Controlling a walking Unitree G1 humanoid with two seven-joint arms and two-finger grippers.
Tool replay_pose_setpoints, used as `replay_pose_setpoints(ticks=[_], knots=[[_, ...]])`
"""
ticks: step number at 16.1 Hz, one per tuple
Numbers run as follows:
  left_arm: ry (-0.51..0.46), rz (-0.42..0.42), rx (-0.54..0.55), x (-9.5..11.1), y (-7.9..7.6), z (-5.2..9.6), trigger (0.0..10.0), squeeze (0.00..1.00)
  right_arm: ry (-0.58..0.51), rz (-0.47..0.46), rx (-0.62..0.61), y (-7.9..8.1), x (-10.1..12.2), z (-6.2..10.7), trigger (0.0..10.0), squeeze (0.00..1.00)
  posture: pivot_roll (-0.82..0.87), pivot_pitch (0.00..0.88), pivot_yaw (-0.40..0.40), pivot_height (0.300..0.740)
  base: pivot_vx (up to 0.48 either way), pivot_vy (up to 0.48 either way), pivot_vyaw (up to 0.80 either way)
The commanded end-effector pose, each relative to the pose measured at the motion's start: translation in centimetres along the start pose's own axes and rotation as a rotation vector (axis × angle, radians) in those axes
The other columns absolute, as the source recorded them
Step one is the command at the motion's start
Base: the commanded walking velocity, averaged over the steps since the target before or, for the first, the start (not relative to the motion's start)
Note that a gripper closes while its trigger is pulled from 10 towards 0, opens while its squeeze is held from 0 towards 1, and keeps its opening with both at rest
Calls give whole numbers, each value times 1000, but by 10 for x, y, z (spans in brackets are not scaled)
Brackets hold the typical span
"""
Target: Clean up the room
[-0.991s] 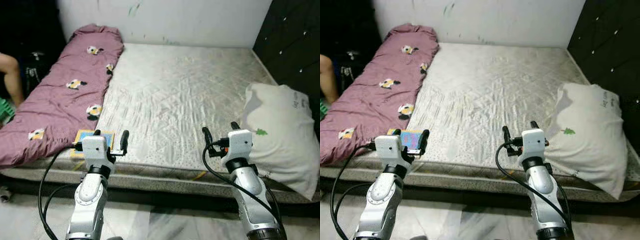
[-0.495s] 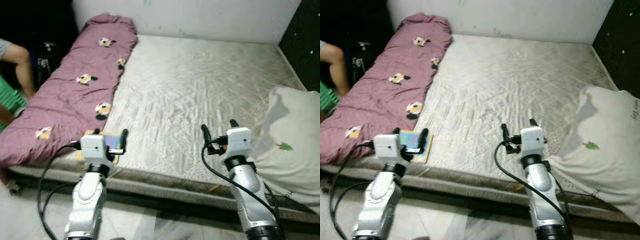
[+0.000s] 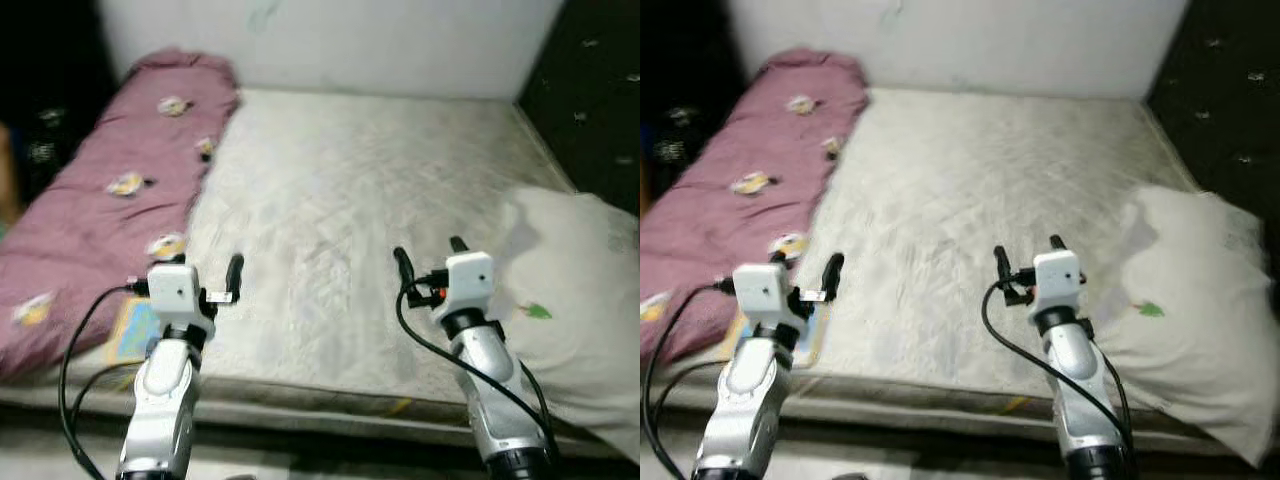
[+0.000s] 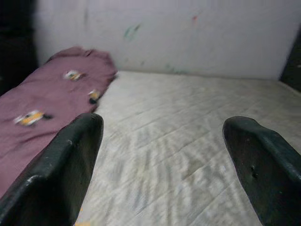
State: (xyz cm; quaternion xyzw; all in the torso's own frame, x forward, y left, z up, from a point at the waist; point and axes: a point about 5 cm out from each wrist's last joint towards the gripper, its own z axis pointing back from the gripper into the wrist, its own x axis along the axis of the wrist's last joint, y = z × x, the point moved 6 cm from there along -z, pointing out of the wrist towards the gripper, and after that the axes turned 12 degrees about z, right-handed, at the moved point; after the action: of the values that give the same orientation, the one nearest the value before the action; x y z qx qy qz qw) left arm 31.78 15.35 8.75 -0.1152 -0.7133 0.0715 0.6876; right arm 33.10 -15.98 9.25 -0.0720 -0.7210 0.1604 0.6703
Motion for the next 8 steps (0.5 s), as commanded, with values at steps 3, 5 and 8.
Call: replay_pose_setpoints(ticks=[3, 5, 8], knots=[[39, -1, 12, -11, -2, 7, 10000, 0, 28, -1, -18, -8, -6, 6, 10000, 0, -38, 7, -9, 740, 0, 0, -267], [40, 5, 6, -12, -6, 6, 10000, 0, 30, -2, -16, -6, -7, 6, 10000, 0, -38, 3, -12, 740, 0, 0, -256], [31, 4, 0, -9, -7, 3, 10000, 0, 20, 6, -3, -3, -4, 3, 10000, 0, -35, 0, -16, 740, 0, -84, 0]])
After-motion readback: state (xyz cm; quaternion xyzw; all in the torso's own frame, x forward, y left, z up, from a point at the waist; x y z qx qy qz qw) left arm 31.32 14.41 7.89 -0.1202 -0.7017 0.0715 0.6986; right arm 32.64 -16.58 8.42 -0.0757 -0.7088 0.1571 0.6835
